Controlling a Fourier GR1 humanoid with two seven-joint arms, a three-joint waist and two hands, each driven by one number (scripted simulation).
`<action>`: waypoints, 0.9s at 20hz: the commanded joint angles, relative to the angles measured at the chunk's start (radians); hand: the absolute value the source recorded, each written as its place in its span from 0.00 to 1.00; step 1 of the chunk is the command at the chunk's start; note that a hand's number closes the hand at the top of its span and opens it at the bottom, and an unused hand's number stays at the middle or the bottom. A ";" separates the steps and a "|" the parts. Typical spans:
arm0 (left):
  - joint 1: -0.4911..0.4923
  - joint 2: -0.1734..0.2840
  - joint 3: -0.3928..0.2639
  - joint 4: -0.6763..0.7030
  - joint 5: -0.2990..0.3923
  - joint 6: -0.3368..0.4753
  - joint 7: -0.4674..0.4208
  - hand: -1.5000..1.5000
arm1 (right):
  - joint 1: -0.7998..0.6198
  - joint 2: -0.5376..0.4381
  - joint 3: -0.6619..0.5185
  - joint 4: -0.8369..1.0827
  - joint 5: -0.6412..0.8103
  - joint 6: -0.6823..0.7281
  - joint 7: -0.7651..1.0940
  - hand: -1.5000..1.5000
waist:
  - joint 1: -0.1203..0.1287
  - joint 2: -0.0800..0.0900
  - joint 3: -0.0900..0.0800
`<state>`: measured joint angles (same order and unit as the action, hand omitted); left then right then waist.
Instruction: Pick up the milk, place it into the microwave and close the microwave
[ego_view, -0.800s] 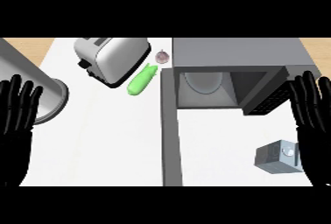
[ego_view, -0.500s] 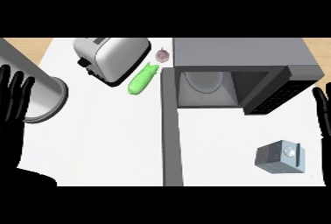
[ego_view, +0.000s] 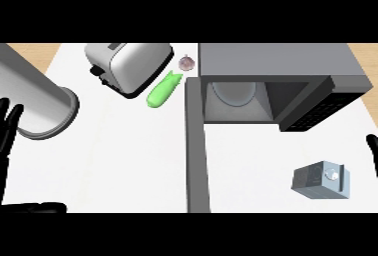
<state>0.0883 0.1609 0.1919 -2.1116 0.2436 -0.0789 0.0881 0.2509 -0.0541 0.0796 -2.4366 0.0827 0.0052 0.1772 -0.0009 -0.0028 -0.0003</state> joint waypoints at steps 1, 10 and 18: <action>0.048 0.012 0.026 -0.031 0.024 -0.038 0.012 0.00 | 0.080 -0.010 -0.025 -0.116 0.015 0.007 0.038 0.00 | -0.002 0.000 0.000; 0.137 0.054 0.176 -0.128 0.224 -0.126 0.077 0.00 | 0.091 0.005 -0.085 0.056 0.021 -0.021 -0.048 0.00 | 0.003 0.001 0.000; 0.272 0.022 0.271 -0.158 0.307 -0.254 0.009 0.00 | 0.112 0.051 -0.086 0.207 0.045 -0.011 -0.173 0.00 | 0.008 0.001 0.000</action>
<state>0.3129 0.1682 0.3933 -2.2590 0.4673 -0.2674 0.1009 0.3929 -0.0258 -0.0132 -2.3099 0.0931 0.0093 0.0401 0.0030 -0.0020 0.0002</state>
